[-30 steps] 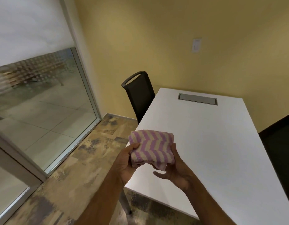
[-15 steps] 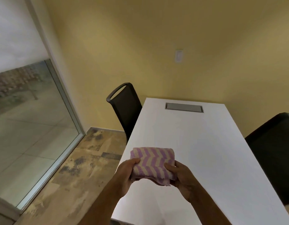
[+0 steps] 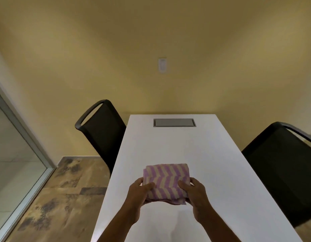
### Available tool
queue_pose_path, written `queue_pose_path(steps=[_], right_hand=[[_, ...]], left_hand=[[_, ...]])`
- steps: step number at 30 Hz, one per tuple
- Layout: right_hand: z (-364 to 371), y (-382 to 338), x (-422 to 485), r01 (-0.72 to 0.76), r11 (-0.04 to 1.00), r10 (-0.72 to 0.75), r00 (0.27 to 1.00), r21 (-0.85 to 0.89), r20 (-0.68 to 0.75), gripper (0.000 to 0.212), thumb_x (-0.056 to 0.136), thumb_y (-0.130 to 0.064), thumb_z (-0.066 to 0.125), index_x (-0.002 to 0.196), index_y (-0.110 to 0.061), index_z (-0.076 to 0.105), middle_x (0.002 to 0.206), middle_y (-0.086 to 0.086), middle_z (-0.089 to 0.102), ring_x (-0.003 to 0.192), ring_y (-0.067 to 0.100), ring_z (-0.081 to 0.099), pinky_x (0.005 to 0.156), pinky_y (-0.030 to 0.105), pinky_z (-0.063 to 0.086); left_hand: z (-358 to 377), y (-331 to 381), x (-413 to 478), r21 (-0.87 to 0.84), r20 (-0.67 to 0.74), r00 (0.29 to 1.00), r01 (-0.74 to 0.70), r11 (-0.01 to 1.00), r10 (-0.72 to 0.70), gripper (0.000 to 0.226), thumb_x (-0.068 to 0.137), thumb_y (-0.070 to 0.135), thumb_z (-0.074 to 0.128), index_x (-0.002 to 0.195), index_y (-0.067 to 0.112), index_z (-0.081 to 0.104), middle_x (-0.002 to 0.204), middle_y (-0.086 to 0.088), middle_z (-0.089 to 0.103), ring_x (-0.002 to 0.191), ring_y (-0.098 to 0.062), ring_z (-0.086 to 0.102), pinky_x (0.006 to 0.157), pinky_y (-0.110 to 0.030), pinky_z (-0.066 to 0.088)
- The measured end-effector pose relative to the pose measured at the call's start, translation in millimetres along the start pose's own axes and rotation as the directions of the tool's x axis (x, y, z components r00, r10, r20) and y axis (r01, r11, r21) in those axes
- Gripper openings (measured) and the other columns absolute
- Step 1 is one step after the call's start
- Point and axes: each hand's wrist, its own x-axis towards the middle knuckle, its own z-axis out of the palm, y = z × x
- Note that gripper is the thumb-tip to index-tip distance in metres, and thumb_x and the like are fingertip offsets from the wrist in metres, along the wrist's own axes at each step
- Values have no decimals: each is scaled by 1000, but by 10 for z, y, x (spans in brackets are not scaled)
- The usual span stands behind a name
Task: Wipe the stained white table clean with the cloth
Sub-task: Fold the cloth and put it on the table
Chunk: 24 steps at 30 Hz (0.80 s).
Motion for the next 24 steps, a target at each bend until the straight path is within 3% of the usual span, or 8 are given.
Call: queue_pose_path(steps=[2,6,11,16,19,24], right_hand=[[-88,-33,311,-5,1000,5,999,8,-32,26,92,-16,75,115,-8,67,111,15,73,101,33,72,63,32,61],[-265,-115,977,-5,1000,5,997,0,-74,19,91,-14,75,109,-11,70,105,12,77,96,31,75,61,31,60],[-499,-209,1828,9,999,-13,997,-48,-81,13,94,-14,72,107,-13,70,100,8,77,92,26,76,65,31,62],[-647,-274,2627,-45,992,49,998,-114,36,48,86,-2,72,128,-19,56,117,7,71,106,26,71,73,33,62],[-692,-272,3003,-11,984,20,999,-180,51,72,74,5,70,138,-19,47,117,6,67,103,22,69,60,22,58],[-731,-141,3589,147,952,-159,987,-269,-22,75,86,8,62,148,-24,35,111,-8,60,100,9,64,56,11,53]], left_hand=[[178,22,298,19,-25,1000,15,1000,-15,28,95,14,66,122,16,60,112,-8,70,99,-26,71,73,-32,64],[520,49,958,29,-49,997,56,998,-55,28,91,7,65,119,7,60,114,-13,70,101,-29,71,86,-41,63],[915,67,1802,76,-73,994,87,993,-82,20,91,5,63,110,5,64,108,-13,72,95,-26,72,71,-28,62],[1262,20,2533,24,-137,988,76,997,-72,20,93,8,64,111,14,59,108,-8,70,92,-21,69,58,-21,54],[1414,-46,2898,4,-141,988,63,998,-62,21,94,5,62,111,18,59,108,-5,69,93,-18,69,58,-20,54],[1623,-126,3482,-4,-132,990,47,999,-47,31,91,-2,56,106,25,59,111,-2,69,96,-17,69,63,-22,55]])
